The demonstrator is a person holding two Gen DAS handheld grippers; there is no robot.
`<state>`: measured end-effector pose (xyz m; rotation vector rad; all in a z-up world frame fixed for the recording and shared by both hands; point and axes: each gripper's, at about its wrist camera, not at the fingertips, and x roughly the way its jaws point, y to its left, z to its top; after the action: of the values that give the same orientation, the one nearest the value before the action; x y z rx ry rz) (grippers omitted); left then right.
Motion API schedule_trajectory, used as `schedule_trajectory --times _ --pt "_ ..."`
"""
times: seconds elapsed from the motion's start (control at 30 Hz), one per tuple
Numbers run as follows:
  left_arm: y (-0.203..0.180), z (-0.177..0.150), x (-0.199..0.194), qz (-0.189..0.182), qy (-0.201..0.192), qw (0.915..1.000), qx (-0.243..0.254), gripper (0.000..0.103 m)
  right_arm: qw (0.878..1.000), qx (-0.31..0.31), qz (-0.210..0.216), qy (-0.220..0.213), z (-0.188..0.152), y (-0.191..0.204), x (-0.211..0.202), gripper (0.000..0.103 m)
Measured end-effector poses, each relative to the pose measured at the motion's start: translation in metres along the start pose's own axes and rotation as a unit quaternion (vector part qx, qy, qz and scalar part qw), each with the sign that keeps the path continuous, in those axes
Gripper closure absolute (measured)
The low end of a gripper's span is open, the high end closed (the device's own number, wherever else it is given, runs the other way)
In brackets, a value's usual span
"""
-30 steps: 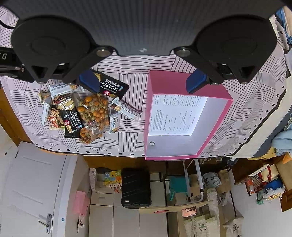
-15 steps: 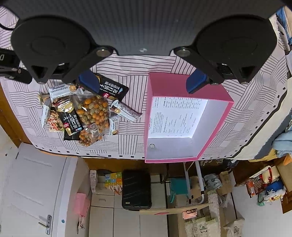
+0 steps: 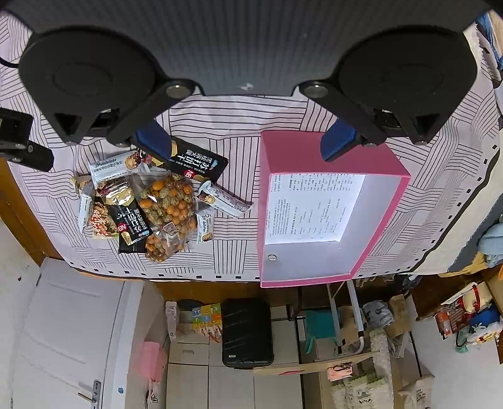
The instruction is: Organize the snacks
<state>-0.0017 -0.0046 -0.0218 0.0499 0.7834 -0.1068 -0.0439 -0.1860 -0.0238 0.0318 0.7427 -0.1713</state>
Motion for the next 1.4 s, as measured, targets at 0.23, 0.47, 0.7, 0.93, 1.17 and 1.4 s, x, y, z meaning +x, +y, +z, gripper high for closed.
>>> schedule_trajectory --times 0.23,0.47,0.7,0.93,1.17,1.4 --pt "0.001 0.000 0.000 -0.004 0.002 1.0000 0.001 0.000 1.000 -0.008 0.004 -0.005 -0.001 0.003 -0.001 0.000" --pt "0.002 -0.001 -0.001 -0.006 0.003 1.0000 0.001 0.000 1.000 -0.009 0.003 -0.001 -0.001 0.003 0.001 0.000" --pt "0.002 -0.001 -0.001 -0.006 0.003 1.0000 0.001 0.000 1.000 -0.011 0.004 0.002 -0.001 0.004 0.003 0.000" --pt "0.000 -0.002 0.001 -0.008 0.005 1.0000 0.002 0.000 1.000 -0.011 0.010 0.001 -0.002 0.002 0.004 0.000" --pt "-0.001 0.012 0.013 -0.008 0.018 0.9998 -0.006 0.001 0.995 -0.036 0.051 -0.074 0.018 -0.011 0.009 0.000" --pt "-0.019 0.035 0.066 -0.026 0.049 0.9978 -0.036 0.007 0.981 -0.103 0.109 -0.123 0.042 -0.027 0.047 0.003"
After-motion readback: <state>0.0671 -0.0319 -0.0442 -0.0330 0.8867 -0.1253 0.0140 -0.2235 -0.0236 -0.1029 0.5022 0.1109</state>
